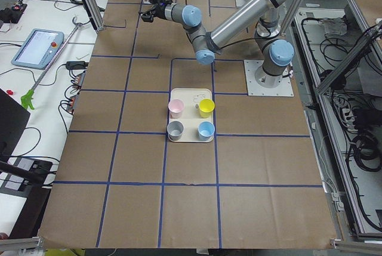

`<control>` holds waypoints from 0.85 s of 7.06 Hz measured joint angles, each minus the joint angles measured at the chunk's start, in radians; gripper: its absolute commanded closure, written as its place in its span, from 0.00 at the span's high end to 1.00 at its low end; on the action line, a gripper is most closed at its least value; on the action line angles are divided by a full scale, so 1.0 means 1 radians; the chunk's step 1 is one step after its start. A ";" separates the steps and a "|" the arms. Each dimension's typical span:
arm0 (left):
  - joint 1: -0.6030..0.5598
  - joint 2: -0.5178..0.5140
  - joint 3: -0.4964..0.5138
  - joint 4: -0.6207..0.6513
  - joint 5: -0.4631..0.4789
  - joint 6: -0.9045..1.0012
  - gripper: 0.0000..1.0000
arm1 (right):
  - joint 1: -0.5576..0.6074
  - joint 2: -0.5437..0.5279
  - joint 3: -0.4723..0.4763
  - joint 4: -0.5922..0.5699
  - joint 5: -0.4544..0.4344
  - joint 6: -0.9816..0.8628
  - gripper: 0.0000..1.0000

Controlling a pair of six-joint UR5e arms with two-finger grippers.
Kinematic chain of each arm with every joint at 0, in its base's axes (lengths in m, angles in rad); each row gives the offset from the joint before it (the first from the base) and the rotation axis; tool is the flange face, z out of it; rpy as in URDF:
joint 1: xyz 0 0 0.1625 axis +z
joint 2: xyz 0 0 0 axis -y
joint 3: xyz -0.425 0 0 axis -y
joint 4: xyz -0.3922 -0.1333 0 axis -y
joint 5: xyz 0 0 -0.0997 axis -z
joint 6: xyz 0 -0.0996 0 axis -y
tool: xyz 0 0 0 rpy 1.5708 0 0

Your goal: Transfer IKEA cup to right arm and place on rack

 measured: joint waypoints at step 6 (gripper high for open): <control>-0.083 0.142 0.331 -1.138 0.610 -0.033 1.00 | -0.263 0.059 -0.098 -0.008 -0.056 -1.157 0.09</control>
